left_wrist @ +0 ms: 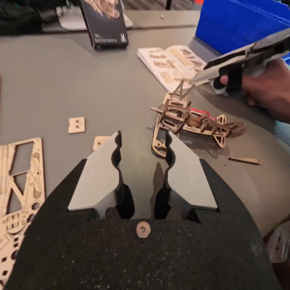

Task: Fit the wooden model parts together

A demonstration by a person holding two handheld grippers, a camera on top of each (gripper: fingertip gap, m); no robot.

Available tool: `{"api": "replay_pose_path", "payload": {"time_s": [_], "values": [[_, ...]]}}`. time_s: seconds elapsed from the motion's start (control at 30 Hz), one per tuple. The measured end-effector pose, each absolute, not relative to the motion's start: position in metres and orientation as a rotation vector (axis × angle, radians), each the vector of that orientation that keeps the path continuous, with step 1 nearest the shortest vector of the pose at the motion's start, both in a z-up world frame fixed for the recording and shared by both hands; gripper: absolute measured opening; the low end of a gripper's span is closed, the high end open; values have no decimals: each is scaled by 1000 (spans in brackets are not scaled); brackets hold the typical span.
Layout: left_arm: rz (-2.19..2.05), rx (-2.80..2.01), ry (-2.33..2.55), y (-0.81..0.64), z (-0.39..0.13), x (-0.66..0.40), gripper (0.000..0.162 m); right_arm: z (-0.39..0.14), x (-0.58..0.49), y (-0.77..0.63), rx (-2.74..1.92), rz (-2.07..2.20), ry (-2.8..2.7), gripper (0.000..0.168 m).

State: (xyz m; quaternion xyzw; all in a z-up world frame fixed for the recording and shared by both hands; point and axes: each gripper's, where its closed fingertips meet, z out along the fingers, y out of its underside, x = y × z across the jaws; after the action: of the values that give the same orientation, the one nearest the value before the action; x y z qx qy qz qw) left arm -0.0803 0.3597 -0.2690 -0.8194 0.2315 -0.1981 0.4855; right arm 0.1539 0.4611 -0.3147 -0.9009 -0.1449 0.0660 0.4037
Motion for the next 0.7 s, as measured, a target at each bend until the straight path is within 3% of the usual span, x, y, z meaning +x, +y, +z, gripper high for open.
{"api": "replay_pose_path", "payload": {"time_s": [0.2,0.43,0.7], "values": [[-482,-2072,684,361,-287,-65,51,-315,154,461,-2276,167,-364,81],[-555,-2086,529,372,-282,-78,62,-314,155,462,-2273,190,-345,79],[-521,-2147,531,374,-292,-78,58,-315,155,462,-2275,168,-359,79]]}}
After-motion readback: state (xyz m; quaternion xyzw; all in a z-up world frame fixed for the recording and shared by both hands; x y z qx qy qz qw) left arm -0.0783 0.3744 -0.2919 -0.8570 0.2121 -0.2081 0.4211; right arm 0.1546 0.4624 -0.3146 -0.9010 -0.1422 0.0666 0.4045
